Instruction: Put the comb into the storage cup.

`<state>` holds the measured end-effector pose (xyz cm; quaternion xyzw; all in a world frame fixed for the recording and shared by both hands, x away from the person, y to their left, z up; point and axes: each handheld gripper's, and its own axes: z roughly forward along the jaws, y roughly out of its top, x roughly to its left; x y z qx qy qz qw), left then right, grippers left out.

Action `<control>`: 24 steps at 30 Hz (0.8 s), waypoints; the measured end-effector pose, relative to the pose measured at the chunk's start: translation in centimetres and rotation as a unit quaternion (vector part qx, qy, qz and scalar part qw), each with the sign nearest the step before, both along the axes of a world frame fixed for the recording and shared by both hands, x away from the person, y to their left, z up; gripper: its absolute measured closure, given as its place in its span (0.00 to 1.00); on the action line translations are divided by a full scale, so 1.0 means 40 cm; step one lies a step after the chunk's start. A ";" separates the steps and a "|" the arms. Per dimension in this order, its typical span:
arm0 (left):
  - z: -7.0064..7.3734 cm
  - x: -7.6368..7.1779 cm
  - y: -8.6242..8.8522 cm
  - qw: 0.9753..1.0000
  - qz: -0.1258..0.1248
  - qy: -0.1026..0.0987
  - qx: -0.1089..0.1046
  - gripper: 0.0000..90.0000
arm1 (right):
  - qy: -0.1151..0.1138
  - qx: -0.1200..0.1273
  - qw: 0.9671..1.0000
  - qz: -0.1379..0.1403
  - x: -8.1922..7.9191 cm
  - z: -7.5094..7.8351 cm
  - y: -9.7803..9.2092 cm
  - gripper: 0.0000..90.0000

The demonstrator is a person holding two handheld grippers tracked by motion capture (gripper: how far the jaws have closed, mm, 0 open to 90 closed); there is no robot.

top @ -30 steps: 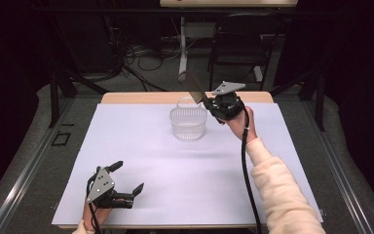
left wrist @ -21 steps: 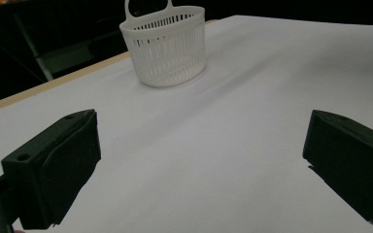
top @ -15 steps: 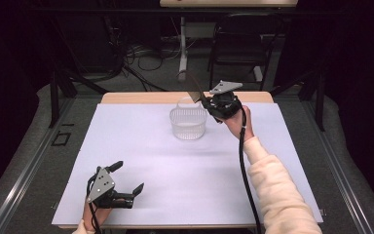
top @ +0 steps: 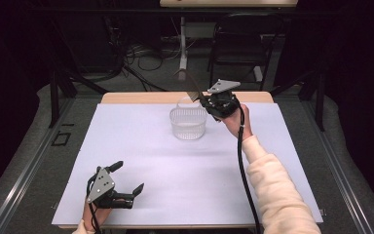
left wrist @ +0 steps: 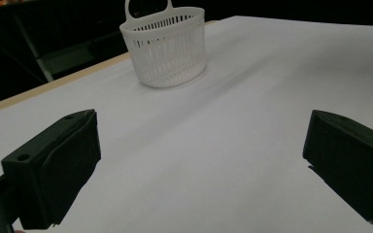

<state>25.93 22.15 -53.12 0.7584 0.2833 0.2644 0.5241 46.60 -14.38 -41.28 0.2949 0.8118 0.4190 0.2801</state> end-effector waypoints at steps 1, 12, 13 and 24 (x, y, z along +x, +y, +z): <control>0.000 0.000 -0.001 1.000 0.000 -0.001 0.000 0.00 | 0.000 0.000 1.000 0.000 0.001 -0.001 0.001 0.81; -0.001 0.002 -0.002 1.000 -0.001 0.000 0.001 0.00 | -0.008 -0.007 1.000 0.005 0.010 -0.004 0.010 0.81; -0.001 0.002 -0.003 1.000 -0.002 0.000 0.001 0.00 | -0.009 -0.007 1.000 0.006 0.010 -0.004 0.011 0.81; 0.000 0.002 -0.003 1.000 -0.002 -0.001 0.001 0.00 | -0.018 -0.007 1.000 0.006 0.013 -0.002 0.018 0.81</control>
